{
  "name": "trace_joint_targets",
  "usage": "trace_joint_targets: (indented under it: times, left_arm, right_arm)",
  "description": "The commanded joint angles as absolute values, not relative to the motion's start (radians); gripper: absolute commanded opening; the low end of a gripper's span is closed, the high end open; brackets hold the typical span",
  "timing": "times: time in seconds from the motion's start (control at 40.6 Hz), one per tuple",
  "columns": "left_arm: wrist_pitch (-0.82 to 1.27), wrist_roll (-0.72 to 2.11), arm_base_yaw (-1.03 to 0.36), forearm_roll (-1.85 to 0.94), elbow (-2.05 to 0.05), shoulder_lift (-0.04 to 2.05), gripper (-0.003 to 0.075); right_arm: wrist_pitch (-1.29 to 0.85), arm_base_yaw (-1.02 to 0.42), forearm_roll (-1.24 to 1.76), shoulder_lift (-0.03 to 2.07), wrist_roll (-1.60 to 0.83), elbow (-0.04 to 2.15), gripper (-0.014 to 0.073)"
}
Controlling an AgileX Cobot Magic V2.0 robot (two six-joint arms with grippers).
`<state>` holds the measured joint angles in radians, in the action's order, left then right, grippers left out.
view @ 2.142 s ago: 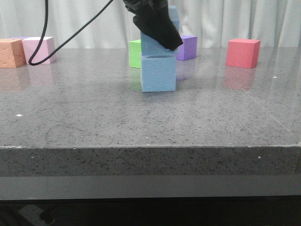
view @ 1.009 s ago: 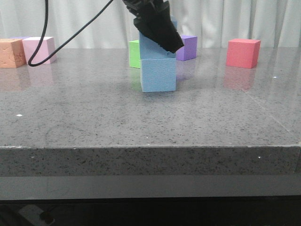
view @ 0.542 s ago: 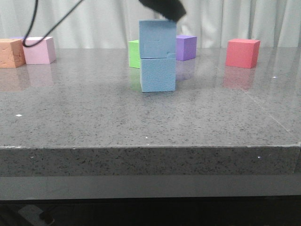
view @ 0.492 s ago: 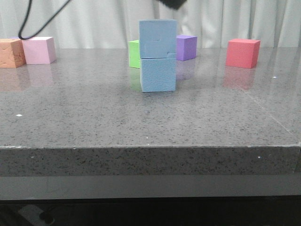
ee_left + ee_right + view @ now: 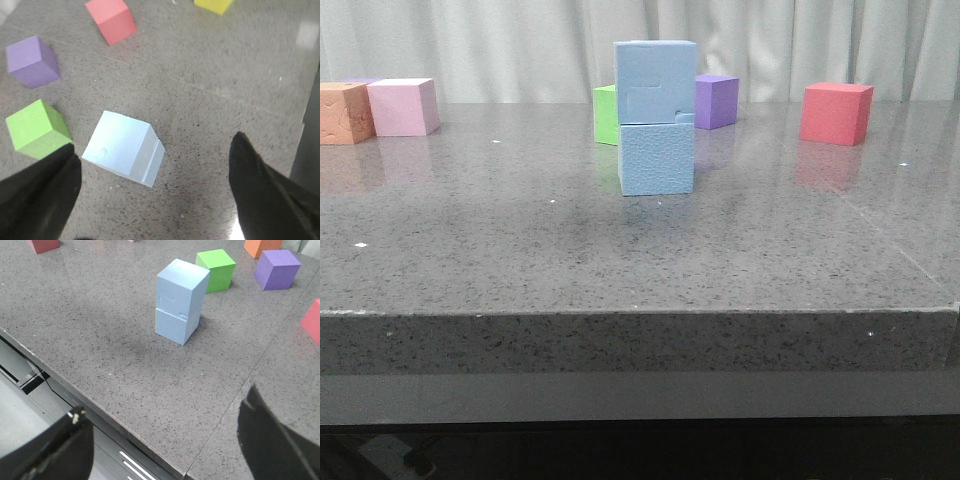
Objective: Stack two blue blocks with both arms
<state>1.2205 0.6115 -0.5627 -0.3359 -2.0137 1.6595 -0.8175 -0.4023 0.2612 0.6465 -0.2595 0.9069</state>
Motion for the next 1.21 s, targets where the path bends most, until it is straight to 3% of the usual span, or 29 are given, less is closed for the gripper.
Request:
trace_joint_targets:
  times: [0.0, 0.271, 0.566, 0.96, 1.182]
  left_arm:
    - [1.179, 0.493, -0.565, -0.348, -2.038, 1.564, 0.0587]
    - [1.158, 0.394, -0.565, -0.346, -1.899, 1.38, 0.0587]
    - [1.221, 0.29, -0.565, -0.332, -1.569, 1.129, 0.0587]
    - [0.953, 0.066, -0.565, -0.159, -0.996, 0.75, 0.0587]
    - [0.893, 0.0, -0.565, -0.08, -0.835, 0.596, 0.0587]
  right_arm:
    - [-0.75, -0.397, 0.262, 0.646, -0.266, 0.929, 0.0596]
    - [-0.75, -0.397, 0.262, 0.646, -0.266, 0.929, 0.0596]
    - [-0.75, -0.397, 0.262, 0.646, -0.266, 0.929, 0.0596]
    - [-0.73, -0.397, 0.264, 0.648, -0.266, 0.929, 0.0596]
    - [-0.784, -0.397, 0.249, 0.648, -0.266, 0.929, 0.0596]
